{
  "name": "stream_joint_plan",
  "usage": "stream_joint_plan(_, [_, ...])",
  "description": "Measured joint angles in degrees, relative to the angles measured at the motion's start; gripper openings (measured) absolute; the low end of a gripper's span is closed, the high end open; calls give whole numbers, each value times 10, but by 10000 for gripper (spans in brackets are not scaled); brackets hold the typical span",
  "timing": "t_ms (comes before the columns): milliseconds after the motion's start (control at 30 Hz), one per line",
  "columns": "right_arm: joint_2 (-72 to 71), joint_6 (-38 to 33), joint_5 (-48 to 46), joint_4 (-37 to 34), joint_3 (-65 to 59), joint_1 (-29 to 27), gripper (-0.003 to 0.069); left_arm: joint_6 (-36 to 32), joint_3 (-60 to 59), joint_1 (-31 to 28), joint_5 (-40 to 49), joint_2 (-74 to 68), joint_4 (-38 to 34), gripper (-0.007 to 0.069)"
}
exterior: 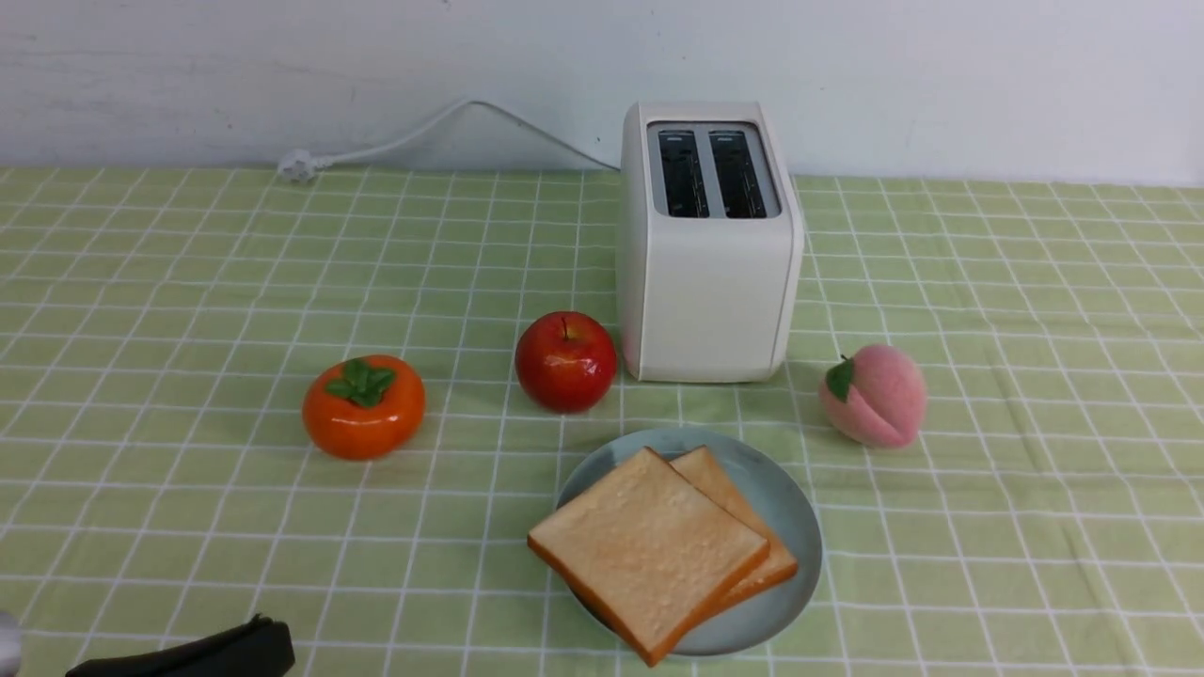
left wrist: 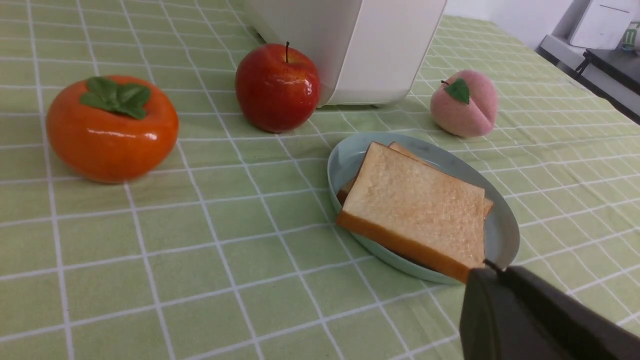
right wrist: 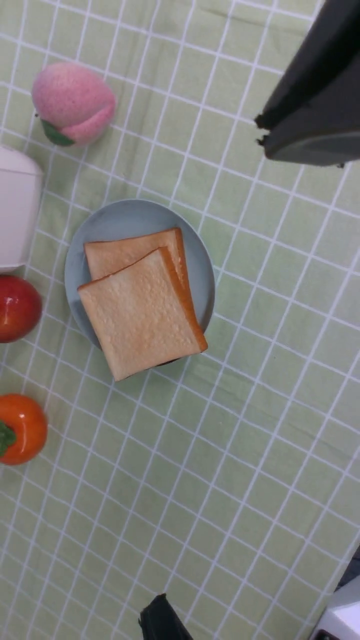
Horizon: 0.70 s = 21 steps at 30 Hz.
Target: Take toasted bread from bread machine on green coffee tablecloth place on plate.
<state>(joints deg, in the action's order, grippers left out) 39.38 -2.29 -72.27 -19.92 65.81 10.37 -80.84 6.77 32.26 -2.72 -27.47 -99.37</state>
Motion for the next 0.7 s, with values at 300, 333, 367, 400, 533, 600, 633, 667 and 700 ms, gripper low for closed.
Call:
stream_joint_plan(300, [-248,59,97,43,-214,0,0,0,0,0,-2,0,0,15])
stream_joint_plan(333, [-255,59,110,42,-227,0,1,0,0,0,-2,0,0,15])
stream_joint_plan(367, [-261,59,135,36,-256,0,2,0,0,0,-2,0,0,15])
stream_joint_plan(400, [-261,59,140,36,-260,0,2,0,0,0,-2,0,0,15])
stream_joint_plan(533, [-261,59,215,32,-333,0,8,0,0,0,-2,0,0,18])
stream_joint_plan(600, [-261,59,227,32,-353,0,12,0,0,0,-2,0,0,20])
stream_joint_plan(633, [-261,59,233,32,-370,0,14,0,0,0,-2,0,0,22])
stream_joint_plan(667, [-261,59,234,32,-382,0,15,0,0,0,-2,0,0,23])
stream_joint_plan(700, [-261,59,234,32,-393,0,16,0,0,0,-2,0,0,25])
